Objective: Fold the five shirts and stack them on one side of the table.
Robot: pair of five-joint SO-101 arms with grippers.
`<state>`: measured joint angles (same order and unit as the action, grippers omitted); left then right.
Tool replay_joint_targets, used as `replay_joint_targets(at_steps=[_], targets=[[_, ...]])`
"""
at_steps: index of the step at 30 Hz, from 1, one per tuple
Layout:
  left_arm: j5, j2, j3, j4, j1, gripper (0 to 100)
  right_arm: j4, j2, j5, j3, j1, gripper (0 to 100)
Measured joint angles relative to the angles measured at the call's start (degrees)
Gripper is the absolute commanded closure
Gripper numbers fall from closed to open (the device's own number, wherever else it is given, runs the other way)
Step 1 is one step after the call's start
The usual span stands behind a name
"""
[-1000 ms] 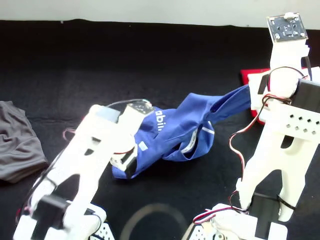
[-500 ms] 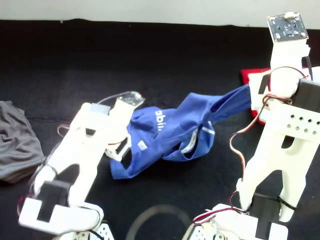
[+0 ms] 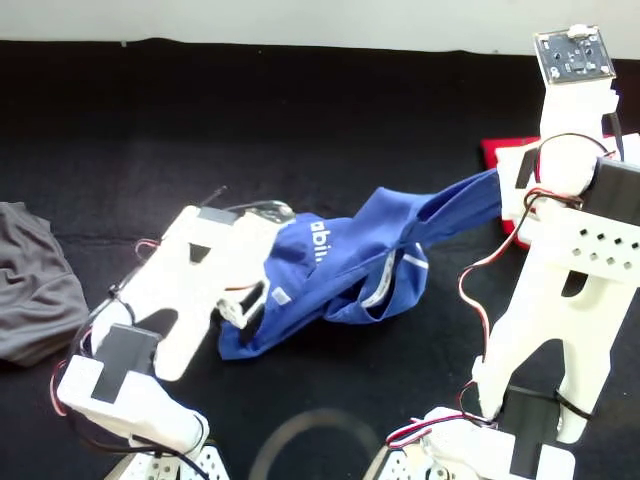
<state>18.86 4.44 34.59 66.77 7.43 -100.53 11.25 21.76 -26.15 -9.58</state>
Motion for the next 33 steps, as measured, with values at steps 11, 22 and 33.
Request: replay_joint_targets(at_steps=[11, 22, 33], targets=[[-1.1, 0.6, -13.8, 12.4, 0.1, 97, 0.2, 0.0, 0.0, 0.0, 0.0, 99.3], [-1.1, 1.0, -12.8, 11.0, 0.1, 88, 0.2, 0.0, 0.0, 0.0, 0.0, 99.3], [-1.1, 1.0, -9.5, 8.7, 0.1, 99, 0.2, 0.0, 0.0, 0.0, 0.0, 99.3]])
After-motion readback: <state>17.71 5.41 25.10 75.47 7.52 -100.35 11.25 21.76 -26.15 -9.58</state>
